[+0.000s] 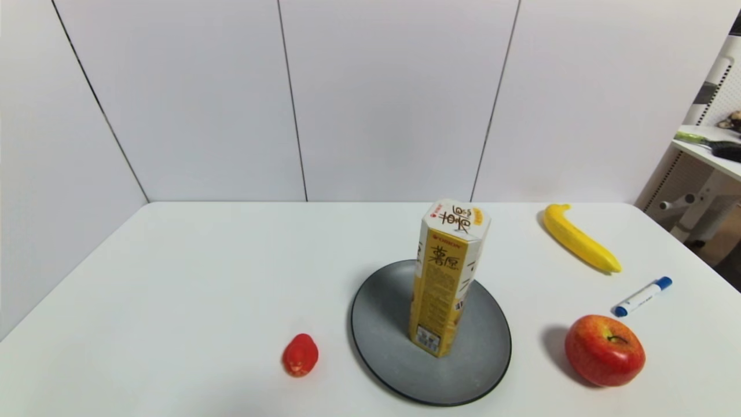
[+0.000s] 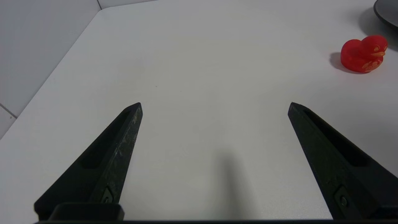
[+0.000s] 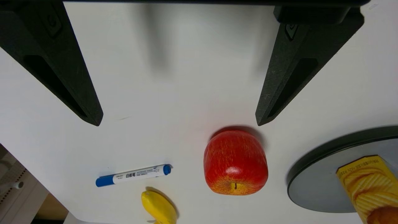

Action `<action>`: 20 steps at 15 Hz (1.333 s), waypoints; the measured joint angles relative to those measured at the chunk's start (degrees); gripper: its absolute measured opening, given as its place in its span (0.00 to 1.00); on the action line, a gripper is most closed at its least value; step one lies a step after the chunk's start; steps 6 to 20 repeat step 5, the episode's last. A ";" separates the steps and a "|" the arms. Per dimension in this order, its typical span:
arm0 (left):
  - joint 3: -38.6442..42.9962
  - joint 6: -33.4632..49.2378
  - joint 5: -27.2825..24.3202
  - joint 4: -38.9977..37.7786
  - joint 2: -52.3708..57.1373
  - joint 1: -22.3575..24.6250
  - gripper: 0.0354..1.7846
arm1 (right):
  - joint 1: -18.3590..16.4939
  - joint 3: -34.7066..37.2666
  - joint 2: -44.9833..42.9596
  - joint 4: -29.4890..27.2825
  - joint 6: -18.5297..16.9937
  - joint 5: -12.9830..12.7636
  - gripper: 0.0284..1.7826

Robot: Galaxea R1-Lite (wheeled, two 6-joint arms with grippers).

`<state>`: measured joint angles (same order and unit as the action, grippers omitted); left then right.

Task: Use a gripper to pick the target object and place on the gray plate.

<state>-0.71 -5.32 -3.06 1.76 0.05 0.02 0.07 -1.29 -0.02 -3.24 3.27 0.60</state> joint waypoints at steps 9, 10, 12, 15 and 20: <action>0.00 -0.02 0.00 0.00 0.00 0.02 0.94 | 0.00 0.04 -0.02 0.20 0.37 0.15 0.95; 0.00 -0.02 0.00 0.00 0.00 0.02 0.94 | 0.00 0.04 -0.02 0.20 0.37 0.15 0.95; 0.00 -0.02 0.00 0.00 0.00 0.02 0.94 | 0.00 0.04 -0.02 0.20 0.37 0.15 0.95; 0.00 -0.02 0.00 0.00 0.00 0.02 0.94 | 0.00 0.04 -0.02 0.20 0.37 0.15 0.95; 0.00 -0.02 0.00 0.00 0.00 0.02 0.94 | 0.00 0.04 -0.02 0.20 0.37 0.15 0.95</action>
